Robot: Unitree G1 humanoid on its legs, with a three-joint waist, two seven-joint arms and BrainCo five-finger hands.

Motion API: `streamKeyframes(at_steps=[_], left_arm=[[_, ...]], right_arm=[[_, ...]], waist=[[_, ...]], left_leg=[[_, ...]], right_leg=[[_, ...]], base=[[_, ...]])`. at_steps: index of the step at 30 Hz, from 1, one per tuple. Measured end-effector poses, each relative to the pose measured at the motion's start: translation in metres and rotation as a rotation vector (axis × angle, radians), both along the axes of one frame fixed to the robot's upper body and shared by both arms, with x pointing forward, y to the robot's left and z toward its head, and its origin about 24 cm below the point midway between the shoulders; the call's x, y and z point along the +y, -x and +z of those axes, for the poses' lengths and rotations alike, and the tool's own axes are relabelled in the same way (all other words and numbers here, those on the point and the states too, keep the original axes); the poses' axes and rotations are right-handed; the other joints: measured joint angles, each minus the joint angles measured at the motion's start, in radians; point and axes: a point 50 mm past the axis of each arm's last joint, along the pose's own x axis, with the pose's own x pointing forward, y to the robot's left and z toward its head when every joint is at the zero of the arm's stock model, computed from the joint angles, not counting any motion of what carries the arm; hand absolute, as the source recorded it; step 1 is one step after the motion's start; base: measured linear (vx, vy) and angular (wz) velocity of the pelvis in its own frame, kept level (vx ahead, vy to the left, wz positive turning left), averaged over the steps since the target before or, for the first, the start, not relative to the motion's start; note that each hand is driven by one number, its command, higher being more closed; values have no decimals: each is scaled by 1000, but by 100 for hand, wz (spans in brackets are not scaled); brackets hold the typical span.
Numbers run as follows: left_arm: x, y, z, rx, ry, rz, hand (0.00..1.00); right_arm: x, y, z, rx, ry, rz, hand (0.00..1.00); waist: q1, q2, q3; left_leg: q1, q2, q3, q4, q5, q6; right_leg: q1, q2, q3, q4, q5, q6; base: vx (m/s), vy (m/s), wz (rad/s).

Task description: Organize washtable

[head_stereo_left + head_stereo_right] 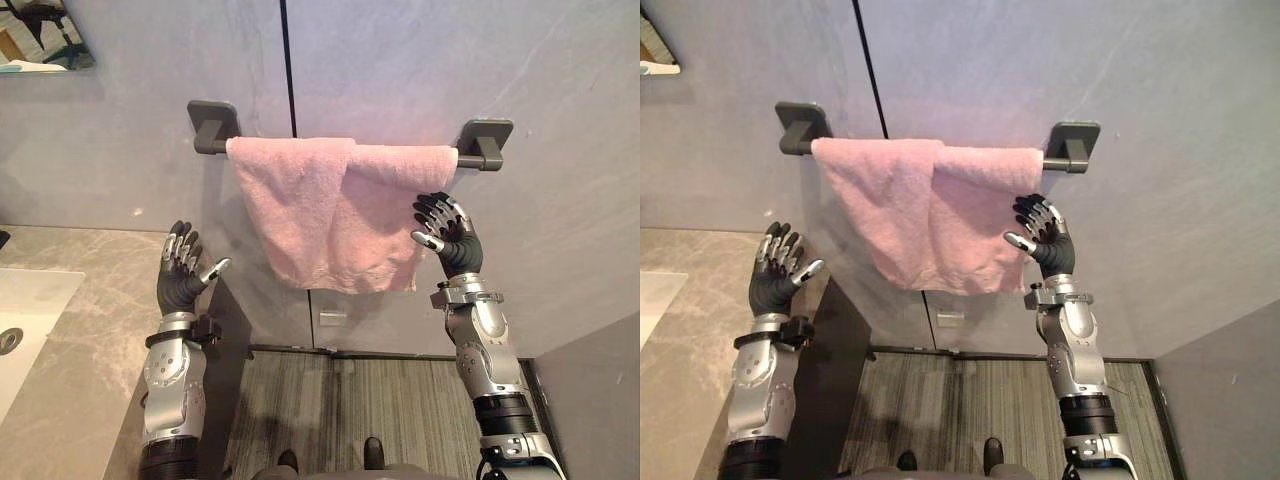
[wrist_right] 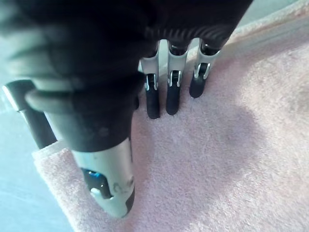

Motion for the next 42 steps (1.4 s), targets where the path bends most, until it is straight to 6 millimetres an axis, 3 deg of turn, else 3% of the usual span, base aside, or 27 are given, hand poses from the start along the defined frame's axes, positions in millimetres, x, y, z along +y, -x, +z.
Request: streamKeyframes(at_steps=[7, 9, 14, 25, 36, 42], left_arm=[[-2, 28, -32, 116, 69, 52, 0], [-6, 37, -54, 211, 91, 59, 0], [-24, 59, -103, 444, 136, 9, 0], [-30, 100, -159, 758, 136, 1, 0], [-41, 132, -188, 950, 149, -13, 0], [-44, 143, -196, 1026, 112, -29, 0]], right_arm=[[-25, 30, -30, 121, 70, -126, 0], [-28, 42, -45, 195, 125, -155, 0], [-29, 68, -87, 390, 195, -167, 0], [-21, 123, -175, 827, 278, -101, 0], [-20, 165, -214, 1085, 271, -104, 0], [-19, 178, -225, 1162, 295, -87, 0]], waist=[[-1, 1, 0], [-1, 3, 2], [-1, 5, 2], [3, 6, -2], [5, 14, -31], [7, 14, -32]], left_leg=[[1, -1, 0, -1, 0, 0], [5, 1, 0, -1, 0, 0], [11, 3, 0, 1, -1, -1], [16, 20, 35, 7, -6, -9], [16, 28, 54, 27, -15, -13], [12, 36, 65, 26, -19, -19]], right_leg=[[0, -1, -1, 0, -1, 1], [4, -1, -1, 0, -1, 2], [12, 0, -3, 0, -1, 2], [12, 3, 10, 0, -1, 2], [12, 8, 24, 7, -3, 1], [6, 17, 29, 10, -11, 4]], base=[[-6, -3, 0], [-43, -18, 0], [-44, -17, 1], [-16, -10, -4], [-34, -12, -5], [-38, -12, -4]])
